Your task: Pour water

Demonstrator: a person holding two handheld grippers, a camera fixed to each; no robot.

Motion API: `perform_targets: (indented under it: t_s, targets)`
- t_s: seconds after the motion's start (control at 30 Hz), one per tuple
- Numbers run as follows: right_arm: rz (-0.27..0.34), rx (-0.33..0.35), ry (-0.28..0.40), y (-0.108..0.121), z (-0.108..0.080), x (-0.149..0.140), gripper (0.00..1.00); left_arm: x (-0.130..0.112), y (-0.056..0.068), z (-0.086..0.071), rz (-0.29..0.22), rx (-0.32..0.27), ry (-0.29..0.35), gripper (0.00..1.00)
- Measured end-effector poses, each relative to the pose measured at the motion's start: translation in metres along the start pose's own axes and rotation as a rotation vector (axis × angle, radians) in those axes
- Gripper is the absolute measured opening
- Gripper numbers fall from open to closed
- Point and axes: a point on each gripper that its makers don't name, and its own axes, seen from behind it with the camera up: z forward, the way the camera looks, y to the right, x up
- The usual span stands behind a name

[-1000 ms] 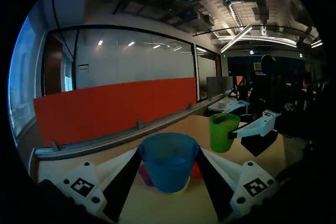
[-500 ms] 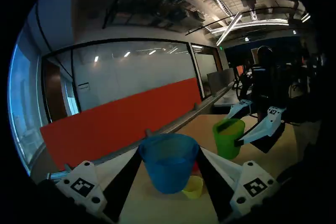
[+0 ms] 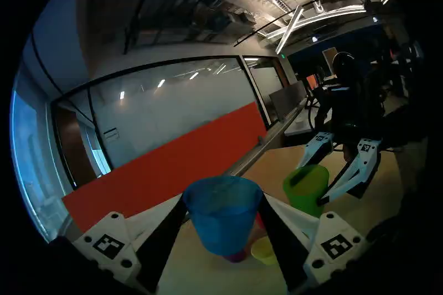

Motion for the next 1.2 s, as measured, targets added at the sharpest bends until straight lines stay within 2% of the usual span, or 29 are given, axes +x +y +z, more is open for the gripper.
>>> perform_targets:
  t_s: [0.3, 0.6, 1.0, 1.2]
  targets:
    - [0.004, 0.018, 0.0, -0.004, 0.005, -0.003, 0.91, 0.015, -0.001, 0.007, 0.088, 0.004, 0.008, 0.87]
    - [0.008, 0.036, 0.0, -0.009, 0.012, -0.006, 0.9, 0.028, 0.005, 0.013, 0.17, 0.0, 0.024, 0.87]
    - [0.009, 0.046, 0.0, -0.01, 0.016, -0.007, 0.9, 0.044, 0.004, 0.014, 0.296, 0.016, 0.041, 0.88]
    - [0.009, 0.052, 0.0, -0.012, 0.018, -0.007, 0.9, 0.049, 0.007, 0.015, 0.335, 0.015, 0.044, 0.88]
